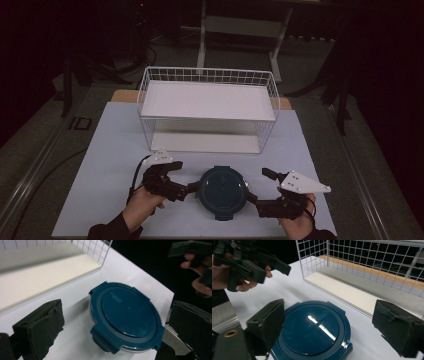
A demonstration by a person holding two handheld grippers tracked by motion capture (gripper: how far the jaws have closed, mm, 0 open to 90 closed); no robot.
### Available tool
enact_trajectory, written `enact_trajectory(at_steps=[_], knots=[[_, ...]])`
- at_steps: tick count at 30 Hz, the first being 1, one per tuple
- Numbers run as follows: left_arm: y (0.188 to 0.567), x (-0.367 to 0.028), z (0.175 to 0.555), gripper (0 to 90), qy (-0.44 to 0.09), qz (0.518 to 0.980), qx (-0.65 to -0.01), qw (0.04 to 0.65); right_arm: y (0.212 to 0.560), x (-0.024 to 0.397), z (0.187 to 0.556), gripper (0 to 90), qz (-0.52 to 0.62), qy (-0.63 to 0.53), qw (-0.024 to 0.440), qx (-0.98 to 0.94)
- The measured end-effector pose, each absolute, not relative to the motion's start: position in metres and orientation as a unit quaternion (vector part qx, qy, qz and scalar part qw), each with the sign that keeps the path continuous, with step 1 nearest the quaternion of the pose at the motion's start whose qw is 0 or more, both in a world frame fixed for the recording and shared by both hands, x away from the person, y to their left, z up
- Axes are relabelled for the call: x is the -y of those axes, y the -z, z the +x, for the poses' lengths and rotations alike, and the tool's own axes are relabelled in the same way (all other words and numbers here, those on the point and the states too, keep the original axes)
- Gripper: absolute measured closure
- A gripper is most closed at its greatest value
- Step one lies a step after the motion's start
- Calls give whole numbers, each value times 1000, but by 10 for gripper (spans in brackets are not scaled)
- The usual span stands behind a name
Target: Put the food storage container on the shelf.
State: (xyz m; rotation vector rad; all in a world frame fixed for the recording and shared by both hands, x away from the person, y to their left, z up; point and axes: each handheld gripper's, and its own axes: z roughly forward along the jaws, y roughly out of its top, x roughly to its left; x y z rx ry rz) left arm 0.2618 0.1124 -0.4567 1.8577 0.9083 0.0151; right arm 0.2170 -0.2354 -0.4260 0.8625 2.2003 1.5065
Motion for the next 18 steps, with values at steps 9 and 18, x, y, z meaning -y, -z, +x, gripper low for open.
enact_trajectory(at_steps=[9,18], knots=[[479,-103,275,0,73,758,-430,484,430,232,216,111,313,-521,171,-775],[493,-106,284,0,164,715,-519,438,437,233,217,114,322,-515,160,-778]])
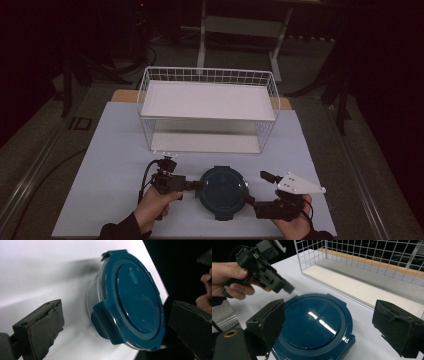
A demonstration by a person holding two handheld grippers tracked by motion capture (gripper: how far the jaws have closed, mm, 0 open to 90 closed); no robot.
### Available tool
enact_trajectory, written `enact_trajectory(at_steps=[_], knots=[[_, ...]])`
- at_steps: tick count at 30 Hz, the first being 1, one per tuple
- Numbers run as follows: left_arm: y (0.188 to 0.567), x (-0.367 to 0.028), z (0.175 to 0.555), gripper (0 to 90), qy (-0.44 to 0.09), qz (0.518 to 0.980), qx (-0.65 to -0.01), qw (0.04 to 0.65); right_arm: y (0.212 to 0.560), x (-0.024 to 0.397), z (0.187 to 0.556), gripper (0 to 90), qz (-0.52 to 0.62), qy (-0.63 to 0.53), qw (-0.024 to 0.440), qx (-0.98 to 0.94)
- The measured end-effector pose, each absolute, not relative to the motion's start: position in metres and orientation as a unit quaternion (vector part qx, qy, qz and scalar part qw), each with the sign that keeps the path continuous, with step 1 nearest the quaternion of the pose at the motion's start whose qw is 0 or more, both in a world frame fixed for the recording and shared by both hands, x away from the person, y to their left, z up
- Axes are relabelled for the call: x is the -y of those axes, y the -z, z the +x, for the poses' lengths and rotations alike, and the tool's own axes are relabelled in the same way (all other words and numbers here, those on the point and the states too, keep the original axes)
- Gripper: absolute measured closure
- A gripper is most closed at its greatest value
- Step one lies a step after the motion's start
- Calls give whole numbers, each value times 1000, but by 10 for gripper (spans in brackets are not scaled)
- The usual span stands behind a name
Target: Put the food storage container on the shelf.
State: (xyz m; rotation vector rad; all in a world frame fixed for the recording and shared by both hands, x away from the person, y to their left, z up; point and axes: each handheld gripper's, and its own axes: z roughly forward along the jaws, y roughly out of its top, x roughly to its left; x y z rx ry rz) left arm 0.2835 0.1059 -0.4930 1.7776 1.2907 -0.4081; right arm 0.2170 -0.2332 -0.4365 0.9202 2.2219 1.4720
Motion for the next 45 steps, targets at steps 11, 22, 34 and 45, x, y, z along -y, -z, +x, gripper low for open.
enact_trajectory(at_steps=[11,22,34,45], knots=[[505,-105,285,336,216,705,-539,407,440,236,218,115,331,-511,154,-779],[518,-107,291,506,270,687,-536,410,440,239,219,117,337,-509,149,-778],[518,-104,290,512,265,700,-517,414,449,245,225,148,369,-496,116,-778],[508,-102,278,542,232,729,-480,429,477,262,250,339,451,-475,-35,-755]])
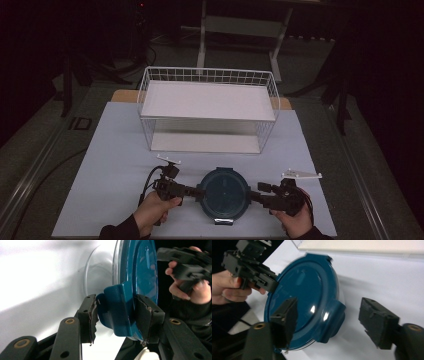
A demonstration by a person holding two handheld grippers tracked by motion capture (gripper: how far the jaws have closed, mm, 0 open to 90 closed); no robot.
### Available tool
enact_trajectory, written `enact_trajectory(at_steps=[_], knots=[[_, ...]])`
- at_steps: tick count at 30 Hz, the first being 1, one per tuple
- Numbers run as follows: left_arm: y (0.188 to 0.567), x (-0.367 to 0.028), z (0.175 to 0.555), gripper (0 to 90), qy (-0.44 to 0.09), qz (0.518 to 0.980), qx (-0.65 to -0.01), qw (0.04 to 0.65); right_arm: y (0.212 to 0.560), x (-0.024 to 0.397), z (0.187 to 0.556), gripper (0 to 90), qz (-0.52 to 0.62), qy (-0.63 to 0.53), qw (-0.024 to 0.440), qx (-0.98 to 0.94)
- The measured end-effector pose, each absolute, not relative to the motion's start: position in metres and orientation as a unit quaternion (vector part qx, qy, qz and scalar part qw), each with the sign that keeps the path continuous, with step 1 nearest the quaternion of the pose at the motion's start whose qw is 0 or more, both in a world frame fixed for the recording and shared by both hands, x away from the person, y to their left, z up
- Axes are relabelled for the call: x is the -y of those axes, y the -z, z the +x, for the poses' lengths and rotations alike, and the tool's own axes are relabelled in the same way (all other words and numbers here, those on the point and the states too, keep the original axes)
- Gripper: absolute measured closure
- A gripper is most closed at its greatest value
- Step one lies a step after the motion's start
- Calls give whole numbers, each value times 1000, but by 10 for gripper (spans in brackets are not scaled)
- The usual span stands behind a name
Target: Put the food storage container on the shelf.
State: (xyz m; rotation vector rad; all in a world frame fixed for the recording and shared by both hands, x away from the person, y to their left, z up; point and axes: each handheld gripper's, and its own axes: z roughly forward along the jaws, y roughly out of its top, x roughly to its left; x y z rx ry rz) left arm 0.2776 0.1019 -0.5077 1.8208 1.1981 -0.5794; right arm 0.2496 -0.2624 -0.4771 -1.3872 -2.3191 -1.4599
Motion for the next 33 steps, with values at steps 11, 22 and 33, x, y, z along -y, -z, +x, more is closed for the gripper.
enact_trajectory(at_steps=[11,22,33], knots=[[505,-103,271,551,218,742,-462,433,501,262,253,442,-479,453,135,740],[506,-102,266,550,207,737,-465,444,506,263,255,537,-496,460,176,715],[503,-102,262,549,196,738,-472,441,503,261,250,561,-501,463,186,707]])
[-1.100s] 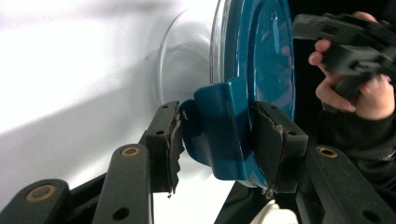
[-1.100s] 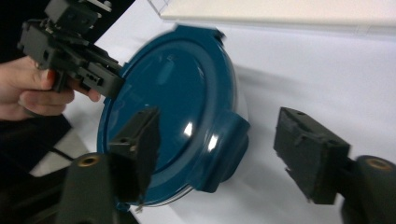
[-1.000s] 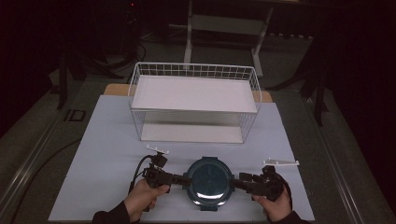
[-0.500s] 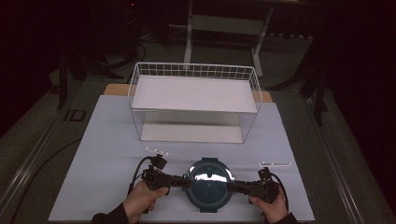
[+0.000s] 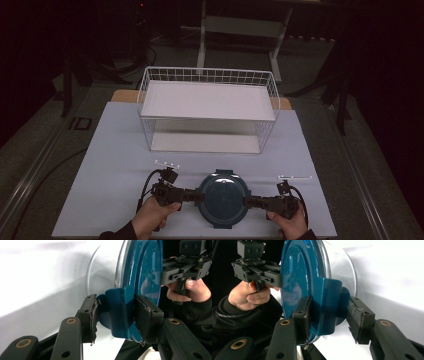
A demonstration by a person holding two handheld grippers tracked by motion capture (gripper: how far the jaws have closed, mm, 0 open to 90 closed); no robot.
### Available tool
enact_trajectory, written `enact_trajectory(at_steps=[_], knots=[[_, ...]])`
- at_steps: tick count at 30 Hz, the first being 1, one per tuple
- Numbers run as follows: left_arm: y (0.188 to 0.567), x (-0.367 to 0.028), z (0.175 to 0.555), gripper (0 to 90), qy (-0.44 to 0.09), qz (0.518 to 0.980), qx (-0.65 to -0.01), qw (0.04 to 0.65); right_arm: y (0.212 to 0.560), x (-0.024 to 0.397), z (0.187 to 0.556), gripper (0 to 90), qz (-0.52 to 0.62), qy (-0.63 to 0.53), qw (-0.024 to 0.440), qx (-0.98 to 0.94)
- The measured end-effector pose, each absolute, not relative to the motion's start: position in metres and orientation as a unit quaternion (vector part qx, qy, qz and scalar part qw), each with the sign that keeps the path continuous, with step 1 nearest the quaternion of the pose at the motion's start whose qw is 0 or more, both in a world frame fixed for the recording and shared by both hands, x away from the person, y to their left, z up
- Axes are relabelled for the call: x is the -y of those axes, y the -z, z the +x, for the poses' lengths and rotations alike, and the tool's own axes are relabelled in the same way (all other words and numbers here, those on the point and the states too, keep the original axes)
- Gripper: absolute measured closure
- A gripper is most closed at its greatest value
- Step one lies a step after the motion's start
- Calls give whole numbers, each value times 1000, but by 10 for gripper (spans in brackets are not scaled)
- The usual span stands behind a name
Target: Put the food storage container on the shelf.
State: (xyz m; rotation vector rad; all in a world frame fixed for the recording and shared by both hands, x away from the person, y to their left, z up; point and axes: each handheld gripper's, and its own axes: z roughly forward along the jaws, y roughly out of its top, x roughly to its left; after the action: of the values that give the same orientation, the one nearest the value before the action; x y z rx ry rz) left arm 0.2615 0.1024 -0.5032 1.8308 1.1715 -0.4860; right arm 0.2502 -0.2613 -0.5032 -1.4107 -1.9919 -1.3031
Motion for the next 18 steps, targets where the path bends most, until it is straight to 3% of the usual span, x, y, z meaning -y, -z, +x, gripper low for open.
enact_trajectory(at_steps=[18], knots=[[483,-110,266,552,153,738,-459,470,480,254,261,570,-470,487,149,721]])
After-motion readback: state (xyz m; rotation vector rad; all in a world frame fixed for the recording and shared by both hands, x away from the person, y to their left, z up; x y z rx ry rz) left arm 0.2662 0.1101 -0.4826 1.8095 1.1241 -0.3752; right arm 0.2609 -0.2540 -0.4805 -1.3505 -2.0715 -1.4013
